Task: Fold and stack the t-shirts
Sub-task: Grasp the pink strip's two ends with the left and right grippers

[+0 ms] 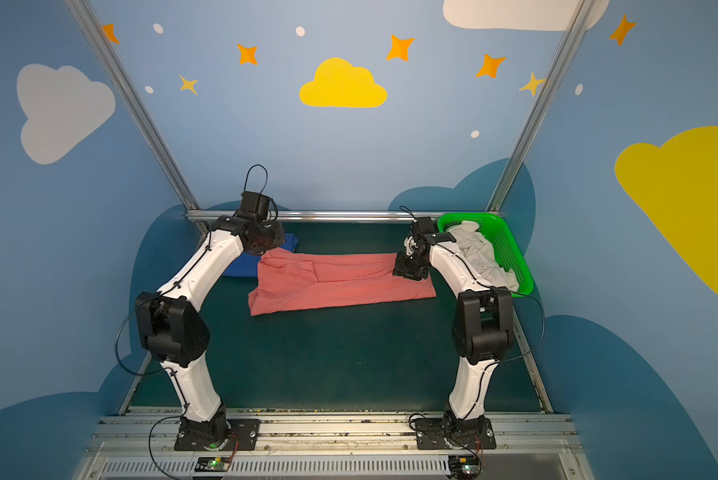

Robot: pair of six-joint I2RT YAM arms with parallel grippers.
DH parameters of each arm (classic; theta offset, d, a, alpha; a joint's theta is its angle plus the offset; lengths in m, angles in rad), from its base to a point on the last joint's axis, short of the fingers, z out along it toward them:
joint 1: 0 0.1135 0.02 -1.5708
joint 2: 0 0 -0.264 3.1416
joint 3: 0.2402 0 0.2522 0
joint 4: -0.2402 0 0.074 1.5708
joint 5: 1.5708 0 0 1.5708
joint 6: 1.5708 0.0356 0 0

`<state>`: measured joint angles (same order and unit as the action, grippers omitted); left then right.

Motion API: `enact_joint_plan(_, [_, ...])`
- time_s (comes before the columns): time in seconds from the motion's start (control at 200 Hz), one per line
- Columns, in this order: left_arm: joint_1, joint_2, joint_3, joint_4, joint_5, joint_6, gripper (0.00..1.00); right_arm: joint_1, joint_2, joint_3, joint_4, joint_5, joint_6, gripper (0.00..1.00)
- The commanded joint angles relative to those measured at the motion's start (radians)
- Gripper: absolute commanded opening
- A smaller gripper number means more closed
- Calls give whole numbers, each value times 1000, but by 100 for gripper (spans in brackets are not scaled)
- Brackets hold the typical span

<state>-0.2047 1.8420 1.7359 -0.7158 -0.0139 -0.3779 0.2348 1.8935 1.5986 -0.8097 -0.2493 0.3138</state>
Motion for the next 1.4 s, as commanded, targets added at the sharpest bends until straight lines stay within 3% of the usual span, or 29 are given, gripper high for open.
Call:
enact_joint_plan(0.0, [13, -16, -147, 15, -28, -28, 5, 7, 16, -14, -8, -9, -2, 41])
enact_joint_plan(0.16, [28, -21, -269, 63, -5, -48, 5, 15, 11, -21, -6, -8, 1, 41])
enact_joint_plan(0.355, [51, 58, -275, 136, 31, -27, 5, 17, 6, -31, -7, 1, 2, 41])
enact_joint_plan(0.581, [88, 214, -151, 143, 87, 11, 5, 16, 1, -31, -20, 18, -3, 41])
enact_joint_plan(1.117, [117, 420, 116, 91, 183, 32, 5, 14, 55, 23, -50, 30, -16, 41])
enact_joint_plan(1.397, [124, 448, 210, 53, 215, 16, 5, 11, 227, 216, -114, 46, -67, 42])
